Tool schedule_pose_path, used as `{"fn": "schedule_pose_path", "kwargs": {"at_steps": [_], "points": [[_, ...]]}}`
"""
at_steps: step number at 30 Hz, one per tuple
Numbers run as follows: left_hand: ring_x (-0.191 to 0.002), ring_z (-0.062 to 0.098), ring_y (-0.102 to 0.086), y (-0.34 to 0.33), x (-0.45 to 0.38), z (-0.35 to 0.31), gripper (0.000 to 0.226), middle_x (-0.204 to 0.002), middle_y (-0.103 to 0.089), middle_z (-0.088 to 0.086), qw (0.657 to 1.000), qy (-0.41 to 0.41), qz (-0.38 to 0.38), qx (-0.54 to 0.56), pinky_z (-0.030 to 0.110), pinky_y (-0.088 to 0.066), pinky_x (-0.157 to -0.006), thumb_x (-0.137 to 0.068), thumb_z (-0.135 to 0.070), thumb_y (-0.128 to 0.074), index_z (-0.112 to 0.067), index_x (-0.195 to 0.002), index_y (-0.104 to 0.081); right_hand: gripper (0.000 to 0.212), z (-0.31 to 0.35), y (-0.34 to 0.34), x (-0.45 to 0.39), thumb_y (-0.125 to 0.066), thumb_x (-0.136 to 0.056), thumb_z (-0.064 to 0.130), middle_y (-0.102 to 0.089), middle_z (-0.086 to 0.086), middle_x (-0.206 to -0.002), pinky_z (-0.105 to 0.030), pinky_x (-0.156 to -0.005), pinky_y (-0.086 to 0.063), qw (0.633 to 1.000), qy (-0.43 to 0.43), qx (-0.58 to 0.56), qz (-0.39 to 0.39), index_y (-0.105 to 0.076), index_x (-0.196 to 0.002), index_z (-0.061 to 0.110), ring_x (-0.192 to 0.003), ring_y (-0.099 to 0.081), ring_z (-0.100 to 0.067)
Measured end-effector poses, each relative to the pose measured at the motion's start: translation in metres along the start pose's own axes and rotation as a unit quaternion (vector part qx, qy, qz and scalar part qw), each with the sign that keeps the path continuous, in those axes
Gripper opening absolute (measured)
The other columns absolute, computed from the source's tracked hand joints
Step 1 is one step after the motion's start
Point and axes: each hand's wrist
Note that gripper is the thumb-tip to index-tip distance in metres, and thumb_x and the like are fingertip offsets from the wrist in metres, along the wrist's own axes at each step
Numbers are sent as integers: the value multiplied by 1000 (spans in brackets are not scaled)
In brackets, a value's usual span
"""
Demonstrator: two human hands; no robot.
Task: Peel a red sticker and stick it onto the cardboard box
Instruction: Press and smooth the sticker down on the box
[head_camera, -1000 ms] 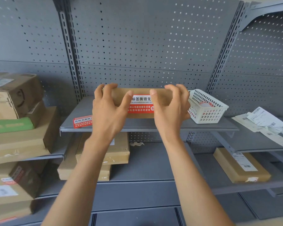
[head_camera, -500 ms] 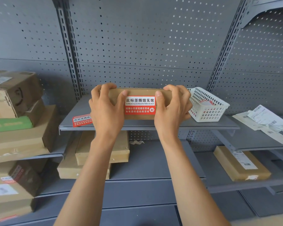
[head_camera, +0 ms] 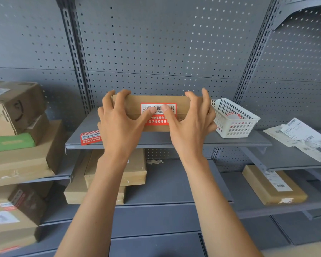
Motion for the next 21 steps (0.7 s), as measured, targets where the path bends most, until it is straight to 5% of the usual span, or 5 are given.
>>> {"fn": "schedule_pose_path", "kwargs": {"at_steps": [7, 12, 18, 21], "points": [[-136, 26, -39, 3, -3, 8, 62, -162, -36, 1, 999, -13, 22, 26, 44, -39, -107, -90, -58, -67, -35, -145, -51, 52, -11, 2, -4, -54, -94, 61, -26, 1, -166, -54, -103, -27, 1000, 11, -10, 14, -55, -137, 32, -143, -31, -35], [-144, 26, -31, 8, -5, 11, 60, -167, -27, -1, 999, -15, 35, 29, 51, -35, -115, -97, -57, -58, -41, -153, -41, 43, -11, 5, -5, -46, -102, 53, -22, 0, -169, -54, -107, -25, 1000, 13, -11, 15, -55, -139, 34, -142, -30, -34], [-147, 28, -29, 12, -4, 4, 80, -168, -26, 2, 999, -21, 35, 12, 52, -34, -116, -86, -74, -57, -45, -156, -33, 82, -2, 7, -2, -55, -82, 78, -11, -4, -172, -54, -109, -21, 999, 29, 21, 28, -45, -149, 33, -150, -22, -35], [-145, 31, -31, 14, -4, 3, 89, -167, -26, 3, 998, -32, 44, -4, 53, -35, -116, -80, -73, -66, -45, -157, -31, 84, -4, 7, -5, -59, -80, 78, -14, -3, -171, -57, -110, -21, 999, 36, 20, 34, -45, -150, 34, -150, -22, -37]]}}
Point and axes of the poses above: each hand's wrist, its own x-axis away from the middle knuckle, its own y-axis out of the back of the hand, z = x × y
